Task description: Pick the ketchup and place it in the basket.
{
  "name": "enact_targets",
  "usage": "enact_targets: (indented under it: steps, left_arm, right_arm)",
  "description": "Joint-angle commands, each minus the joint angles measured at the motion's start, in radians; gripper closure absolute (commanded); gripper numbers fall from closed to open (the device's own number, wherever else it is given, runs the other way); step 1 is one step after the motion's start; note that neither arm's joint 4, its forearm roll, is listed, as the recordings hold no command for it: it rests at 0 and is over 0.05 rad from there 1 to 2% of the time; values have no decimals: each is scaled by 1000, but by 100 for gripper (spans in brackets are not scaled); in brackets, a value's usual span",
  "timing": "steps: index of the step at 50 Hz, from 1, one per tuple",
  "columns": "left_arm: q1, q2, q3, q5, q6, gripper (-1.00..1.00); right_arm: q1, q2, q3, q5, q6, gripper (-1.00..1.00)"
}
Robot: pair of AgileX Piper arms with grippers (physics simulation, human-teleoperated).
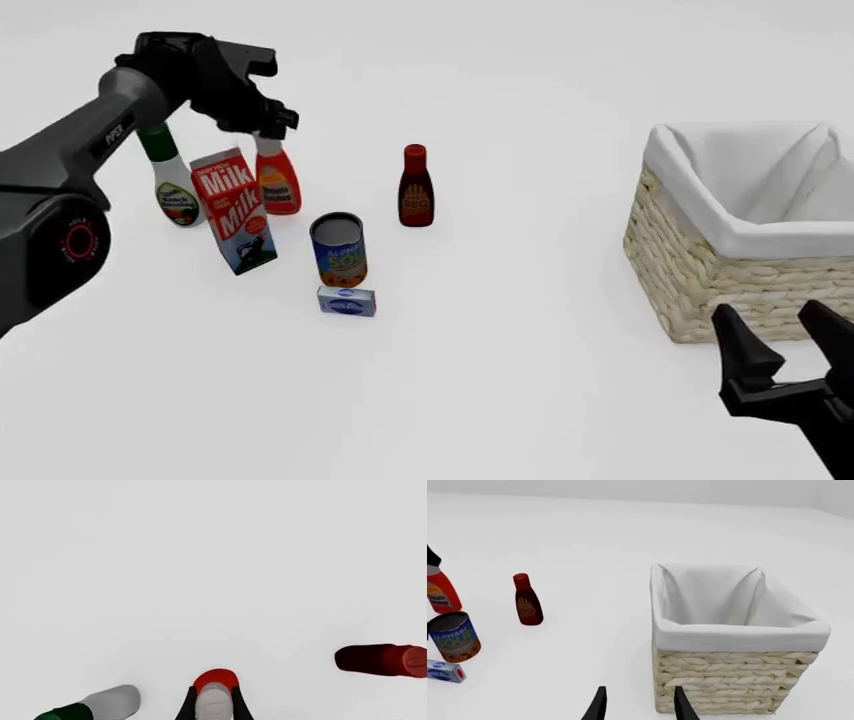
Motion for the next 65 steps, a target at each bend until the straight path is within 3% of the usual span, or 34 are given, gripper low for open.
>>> enact_targets:
  steps: [1, 12, 20, 25, 40, 51, 65]
  left_arm:
    - [-9, -17, -68, 46, 6, 100]
    - [-24, -13, -173, 111, 6, 100]
    - [-33, -10, -290, 192, 10, 100]
    - [-41, 6, -415, 274, 3, 100]
    - [-59, -41, -539, 381, 6, 100]
    - [-64, -147, -485, 392, 13, 100]
    - [-44, -341, -299, 375, 27, 100]
  right_arm:
    - [-1, -22, 0, 14, 2, -100]
    - [-2, -45, 0, 30, 6, -100]
    - [-1, -51, 0, 34, 7, -100]
    - [-1, -75, 0, 51, 7, -100]
    - [-6, -183, 0, 133, 13, -100]
    - [-12, -297, 0, 221, 19, -100]
    - [-12, -472, 0, 350, 36, -100]
